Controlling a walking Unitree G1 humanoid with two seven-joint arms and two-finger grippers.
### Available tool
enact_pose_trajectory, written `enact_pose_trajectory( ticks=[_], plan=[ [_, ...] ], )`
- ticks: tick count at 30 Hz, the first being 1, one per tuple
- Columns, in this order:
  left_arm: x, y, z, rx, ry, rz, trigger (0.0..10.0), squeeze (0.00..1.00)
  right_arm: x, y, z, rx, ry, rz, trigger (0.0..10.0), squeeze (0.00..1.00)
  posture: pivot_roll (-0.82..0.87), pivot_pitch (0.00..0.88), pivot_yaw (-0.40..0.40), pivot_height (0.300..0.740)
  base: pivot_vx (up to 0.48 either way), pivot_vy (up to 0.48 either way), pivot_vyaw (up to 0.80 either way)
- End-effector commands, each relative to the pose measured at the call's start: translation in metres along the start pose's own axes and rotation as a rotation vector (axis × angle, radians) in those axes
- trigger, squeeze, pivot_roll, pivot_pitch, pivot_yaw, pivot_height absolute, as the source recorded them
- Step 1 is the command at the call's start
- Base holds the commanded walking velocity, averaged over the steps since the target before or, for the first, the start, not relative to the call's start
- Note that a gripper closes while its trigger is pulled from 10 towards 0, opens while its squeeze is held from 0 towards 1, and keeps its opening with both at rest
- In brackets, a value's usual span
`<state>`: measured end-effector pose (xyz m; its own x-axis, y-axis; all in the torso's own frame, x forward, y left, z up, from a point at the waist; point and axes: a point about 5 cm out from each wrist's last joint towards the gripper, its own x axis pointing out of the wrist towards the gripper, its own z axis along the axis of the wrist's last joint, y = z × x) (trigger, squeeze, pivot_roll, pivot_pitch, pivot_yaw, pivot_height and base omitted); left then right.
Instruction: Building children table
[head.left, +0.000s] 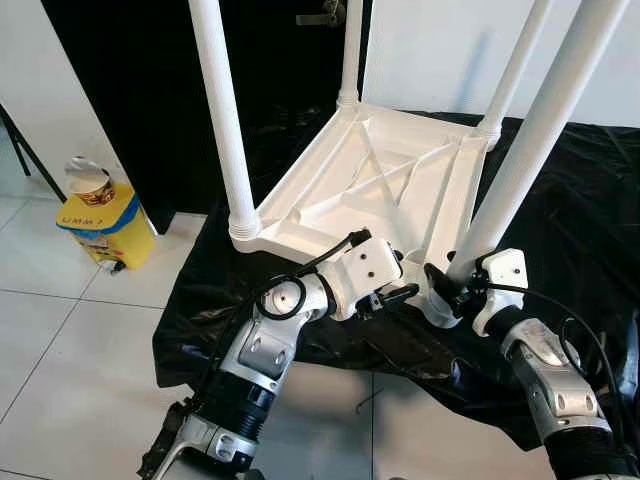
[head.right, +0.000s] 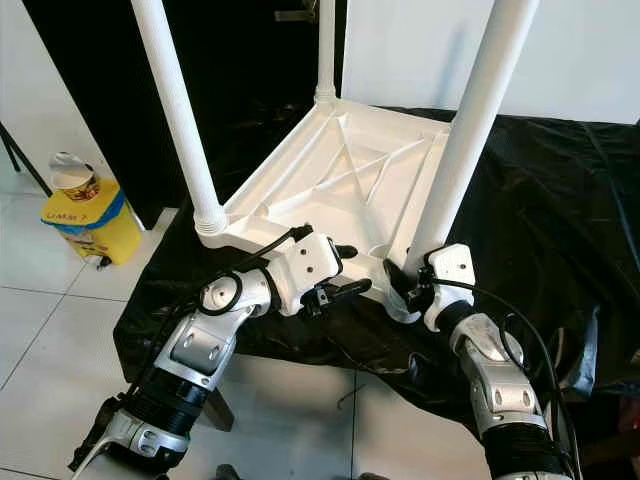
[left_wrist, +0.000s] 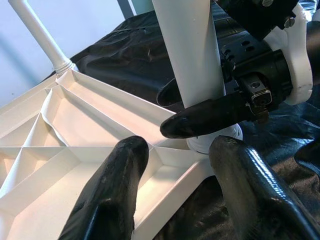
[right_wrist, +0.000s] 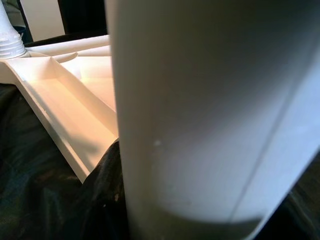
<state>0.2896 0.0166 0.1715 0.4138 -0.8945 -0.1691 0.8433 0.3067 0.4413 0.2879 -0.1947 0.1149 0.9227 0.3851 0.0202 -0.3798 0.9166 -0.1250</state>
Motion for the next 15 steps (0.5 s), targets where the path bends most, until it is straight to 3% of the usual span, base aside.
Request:
enact_pose_trajectory(
  ticks=[1, 7, 12, 14, 15],
  plan=[
    [-0.0016, 0.0041, -0.0014, -0.008, 0.005, 0.126, 10.0, 0.00, -0.0019, 0.0024, -0.0118, 0.014, 0.055, -0.019, 10.0, 0.00, -0.04, 0.022, -0.042, 0.740, 0.000, 0.000, 0.00],
    [-0.0014, 0.0038, -0.0010, -0.009, 0.003, 0.125, 10.0, 0.00, -0.0042, 0.0030, -0.0131, 0.036, 0.055, -0.169, 10.0, 0.00, -0.04, 0.022, -0.043, 0.740, 0.000, 0.000, 0.00],
    [-0.0014, 0.0035, -0.0009, -0.009, 0.003, 0.125, 10.0, 0.00, -0.0047, 0.0039, -0.0130, 0.048, 0.051, -0.207, 10.0, 0.00, -0.04, 0.022, -0.043, 0.740, 0.000, 0.000, 0.00],
    [-0.0012, 0.0034, -0.0007, -0.009, 0.003, 0.123, 10.0, 0.00, -0.0048, 0.0079, -0.0127, 0.059, 0.052, -0.320, 10.0, 0.00, -0.04, 0.022, -0.042, 0.740, 0.000, 0.000, 0.00],
    [-0.0012, 0.0034, -0.0007, -0.009, 0.003, 0.123, 10.0, 0.00, -0.0048, 0.0079, -0.0127, 0.059, 0.052, -0.320, 10.0, 0.00, -0.04, 0.022, -0.042, 0.740, 0.000, 0.000, 0.00]
  ],
)
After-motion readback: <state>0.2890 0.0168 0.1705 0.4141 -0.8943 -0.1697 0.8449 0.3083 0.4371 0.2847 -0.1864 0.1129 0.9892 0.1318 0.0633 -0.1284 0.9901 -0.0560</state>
